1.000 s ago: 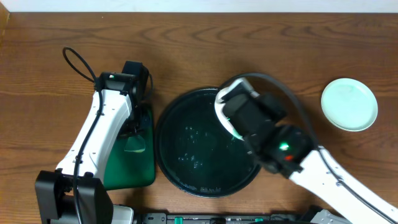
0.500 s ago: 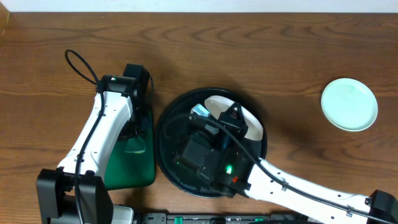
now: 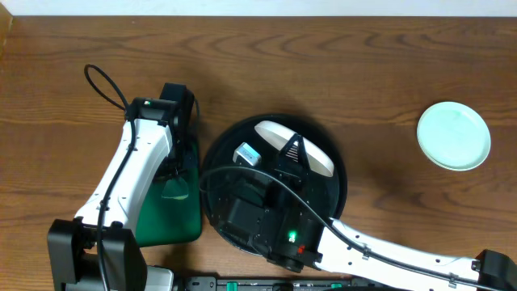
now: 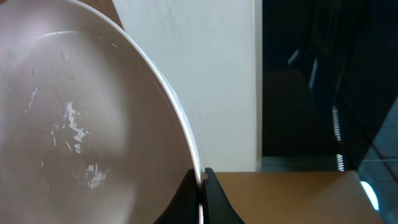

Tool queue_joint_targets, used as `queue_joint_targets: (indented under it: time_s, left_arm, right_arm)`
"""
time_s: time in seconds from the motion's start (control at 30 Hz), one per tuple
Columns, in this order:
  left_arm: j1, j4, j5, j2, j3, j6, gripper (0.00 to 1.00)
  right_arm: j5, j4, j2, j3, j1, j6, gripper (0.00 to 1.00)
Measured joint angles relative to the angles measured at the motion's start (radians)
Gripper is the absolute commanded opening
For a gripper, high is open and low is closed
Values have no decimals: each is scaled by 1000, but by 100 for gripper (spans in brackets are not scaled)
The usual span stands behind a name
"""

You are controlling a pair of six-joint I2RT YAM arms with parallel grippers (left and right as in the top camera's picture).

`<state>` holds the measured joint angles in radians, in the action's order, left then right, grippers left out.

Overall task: Clean dirty plates on tray and stack at the side
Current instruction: 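Lift the white plate off the black tray with the right gripper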

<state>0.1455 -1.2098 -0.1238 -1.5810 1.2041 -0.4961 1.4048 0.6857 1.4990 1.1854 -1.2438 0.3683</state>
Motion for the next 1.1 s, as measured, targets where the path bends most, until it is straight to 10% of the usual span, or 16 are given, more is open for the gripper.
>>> queue_joint_targets:
  time_s: [1.1]
  left_arm:
    - [0,-1,-3,0,0,0,7]
  right_arm:
    - [-86,114,54,13,68,-199,1]
